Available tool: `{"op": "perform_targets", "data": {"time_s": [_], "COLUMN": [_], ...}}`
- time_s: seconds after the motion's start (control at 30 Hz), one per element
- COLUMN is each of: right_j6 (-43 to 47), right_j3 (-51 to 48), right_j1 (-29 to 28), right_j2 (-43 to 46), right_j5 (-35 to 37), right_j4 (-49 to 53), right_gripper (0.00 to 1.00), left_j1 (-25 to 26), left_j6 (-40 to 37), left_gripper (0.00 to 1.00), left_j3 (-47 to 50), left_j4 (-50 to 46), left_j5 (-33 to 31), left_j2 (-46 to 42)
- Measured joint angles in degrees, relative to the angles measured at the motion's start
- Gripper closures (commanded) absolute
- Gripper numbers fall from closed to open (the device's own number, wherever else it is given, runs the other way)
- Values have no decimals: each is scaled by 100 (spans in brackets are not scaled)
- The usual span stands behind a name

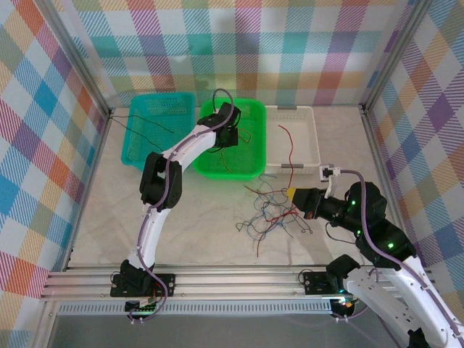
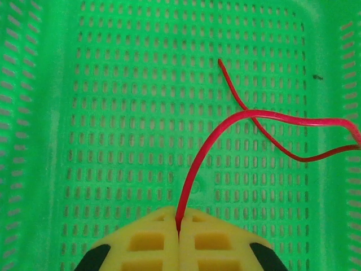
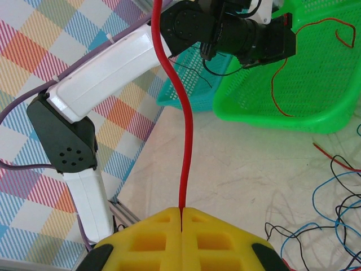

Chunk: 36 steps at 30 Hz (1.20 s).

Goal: Untangle the cables

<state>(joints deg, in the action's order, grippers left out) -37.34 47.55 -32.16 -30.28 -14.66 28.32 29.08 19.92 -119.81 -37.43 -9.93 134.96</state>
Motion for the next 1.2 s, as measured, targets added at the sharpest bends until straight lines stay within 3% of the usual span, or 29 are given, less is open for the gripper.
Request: {"op": "perform_targets", "data": {"time_s": [0.1, 0.37, 0.53, 0.83, 1.2], "right_j6": [-20, -85, -105, -109, -149], "right_j3": [0, 0, 0, -2, -103], "right_j1": [0, 0, 0, 0, 0], "right_j2": [-26, -114, -116, -111, -111], "right_j5": [-7, -68, -90, -103, -151], "right_j4": [-7, -42, -44, -44, -136], "right_gripper": [100, 100, 100, 100, 100], "left_j1": [-2, -2, -15, -111, -146], "left_j6": [-2, -55, -107, -199, -289], "left_gripper": [95, 64, 59, 34, 28], "left_j3": [4, 4, -4, -39, -90], "left_j4": [2, -20, -85, -236, -472], "left_j5": [44, 208, 240, 461, 638], "left_j2": [0, 2, 0, -162, -625]}}
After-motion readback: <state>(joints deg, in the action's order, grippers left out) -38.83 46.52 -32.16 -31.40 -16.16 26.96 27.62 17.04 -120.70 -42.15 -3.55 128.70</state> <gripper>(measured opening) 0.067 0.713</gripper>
